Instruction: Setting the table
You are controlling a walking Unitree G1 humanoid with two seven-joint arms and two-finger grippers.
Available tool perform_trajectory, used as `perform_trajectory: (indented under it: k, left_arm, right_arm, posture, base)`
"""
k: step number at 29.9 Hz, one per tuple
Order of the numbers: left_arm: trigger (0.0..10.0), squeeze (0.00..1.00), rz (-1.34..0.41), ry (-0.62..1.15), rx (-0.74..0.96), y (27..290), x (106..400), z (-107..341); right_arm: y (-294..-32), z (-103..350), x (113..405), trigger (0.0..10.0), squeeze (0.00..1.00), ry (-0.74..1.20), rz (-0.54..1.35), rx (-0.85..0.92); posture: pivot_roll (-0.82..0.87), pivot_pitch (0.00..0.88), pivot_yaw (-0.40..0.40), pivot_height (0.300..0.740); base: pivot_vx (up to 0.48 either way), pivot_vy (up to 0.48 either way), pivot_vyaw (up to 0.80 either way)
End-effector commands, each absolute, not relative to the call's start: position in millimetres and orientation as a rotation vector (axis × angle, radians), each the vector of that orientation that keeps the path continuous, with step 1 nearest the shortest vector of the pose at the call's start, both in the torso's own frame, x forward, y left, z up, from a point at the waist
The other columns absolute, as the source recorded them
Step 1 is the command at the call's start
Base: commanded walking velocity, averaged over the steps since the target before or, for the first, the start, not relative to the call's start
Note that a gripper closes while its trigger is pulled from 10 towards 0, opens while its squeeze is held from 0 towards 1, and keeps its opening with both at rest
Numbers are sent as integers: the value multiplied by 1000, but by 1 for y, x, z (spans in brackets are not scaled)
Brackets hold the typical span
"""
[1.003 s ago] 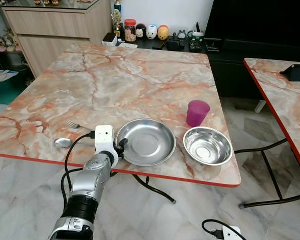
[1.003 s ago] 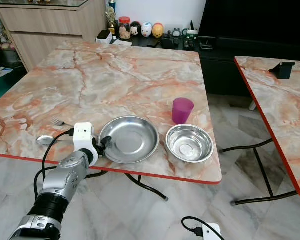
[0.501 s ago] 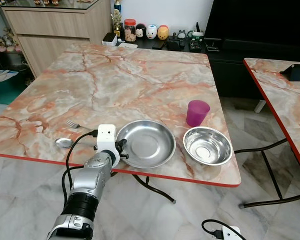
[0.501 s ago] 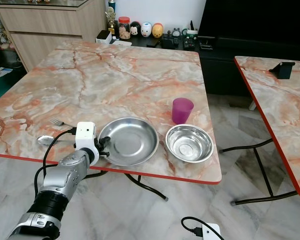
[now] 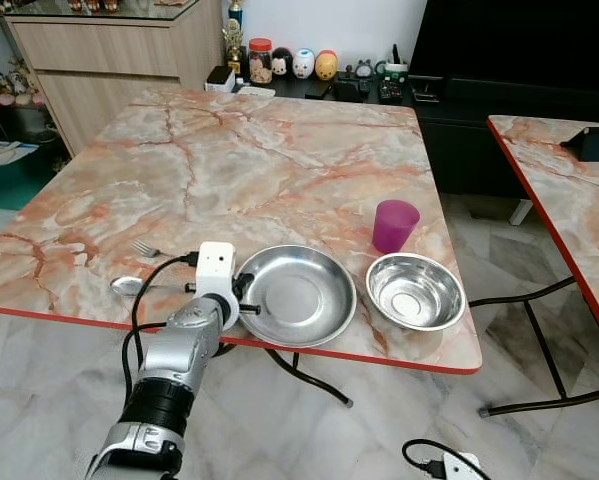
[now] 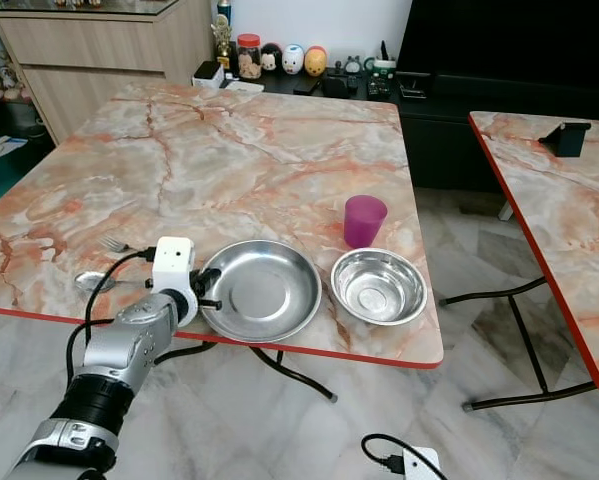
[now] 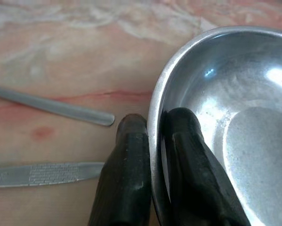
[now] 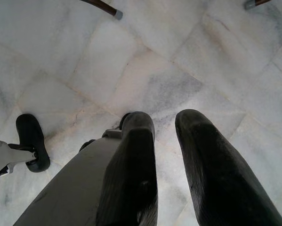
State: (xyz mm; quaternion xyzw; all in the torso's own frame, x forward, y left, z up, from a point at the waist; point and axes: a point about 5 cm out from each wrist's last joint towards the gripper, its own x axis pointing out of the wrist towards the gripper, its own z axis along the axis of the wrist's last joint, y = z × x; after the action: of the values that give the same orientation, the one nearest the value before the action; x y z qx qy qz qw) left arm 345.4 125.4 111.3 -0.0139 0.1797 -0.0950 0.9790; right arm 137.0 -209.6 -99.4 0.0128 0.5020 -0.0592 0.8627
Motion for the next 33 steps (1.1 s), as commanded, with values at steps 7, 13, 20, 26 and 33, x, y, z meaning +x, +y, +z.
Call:
perform_trajectory:
  k: [7, 13, 20, 26, 33]
  left_arm:
    - [0, 0, -206, 384, -61, 123, 342, 106]
    - [10000, 0, -227, 357, -181, 123, 340, 106]
    - [10000, 0, -204, 347, -356, 130, 333, 99]
    - [10000, 0, -190, 309, -309, 136, 334, 105]
    - [10000, 0, -154, 198, -331, 147, 343, 127]
  right_arm:
    - [-210, -100, 136, 10000, 0, 1061, -119, 23]
    - [-210, -100, 136, 10000, 0, 1062, -118, 21]
    - [-212, -100, 136, 10000, 0, 1063, -114, 14]
    - [-213, -99, 136, 10000, 0, 1065, -112, 8]
    - [-213, -99, 136, 10000, 0, 1065, -109, 3]
  posture:
    - [129, 0, -28, 727]
    - [131, 0, -33, 727]
    - [133, 0, -45, 727]
    - [134, 0, -51, 727]
    - [137, 0, -56, 727]
  base:
    - [0, 0, 0]
    - [0, 0, 0]
    - [0, 0, 0]
    - [0, 0, 0]
    - [0, 0, 0]
